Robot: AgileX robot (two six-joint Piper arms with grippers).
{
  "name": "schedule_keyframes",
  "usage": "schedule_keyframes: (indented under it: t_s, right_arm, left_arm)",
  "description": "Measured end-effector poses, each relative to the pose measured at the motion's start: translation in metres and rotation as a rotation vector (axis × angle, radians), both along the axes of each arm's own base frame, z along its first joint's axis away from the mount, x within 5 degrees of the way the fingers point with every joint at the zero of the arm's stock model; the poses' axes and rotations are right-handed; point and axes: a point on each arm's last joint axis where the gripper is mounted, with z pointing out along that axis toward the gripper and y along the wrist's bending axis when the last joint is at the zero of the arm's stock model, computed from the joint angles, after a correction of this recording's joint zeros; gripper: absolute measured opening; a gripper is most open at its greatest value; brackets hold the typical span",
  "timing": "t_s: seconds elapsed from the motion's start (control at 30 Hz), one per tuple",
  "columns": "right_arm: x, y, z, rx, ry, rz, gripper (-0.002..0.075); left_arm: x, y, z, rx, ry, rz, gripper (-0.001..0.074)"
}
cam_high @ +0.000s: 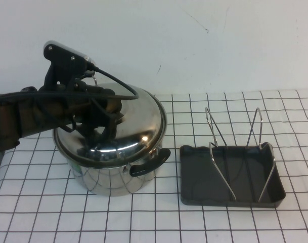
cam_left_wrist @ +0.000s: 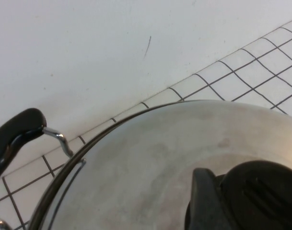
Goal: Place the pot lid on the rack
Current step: Open the pot, then hand over the pot lid
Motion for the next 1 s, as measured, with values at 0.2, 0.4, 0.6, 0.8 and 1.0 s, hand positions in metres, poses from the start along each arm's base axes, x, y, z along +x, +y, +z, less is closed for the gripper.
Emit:
schedule_keyframes:
  t_s: [0.2,0.4,0.6,0.8,1.0]
  right_arm:
    - [0.0,0.0,0.001,0.003,-0.009,0.005,-0.0003]
    - [0.001,0.001,0.002,0.014,-0.028,0.003,-0.0003]
    - [0.006,0.005,0.016,0.219,-0.07,-0.063,-0.0003]
    - [0.002,0.017,0.05,0.503,-0.2,0.063,0.0004]
    - [-0.004,0.023,0.083,0.64,-0.198,0.153,0.0152]
  left_arm:
    - [-0.001,-0.002,0.001,-0.012,-0.001,-0.022,0.0333]
    - [-0.011,-0.005,0.021,-0.014,-0.081,-0.09,0.0333]
    - [-0.032,-0.002,0.058,-0.032,-0.2,-0.117,0.0333]
    - [-0.073,-0.01,0.1,-0.132,-0.34,-0.327,0.0333]
    - [-0.111,-0.024,0.134,-0.199,-0.452,-0.554,0.0333]
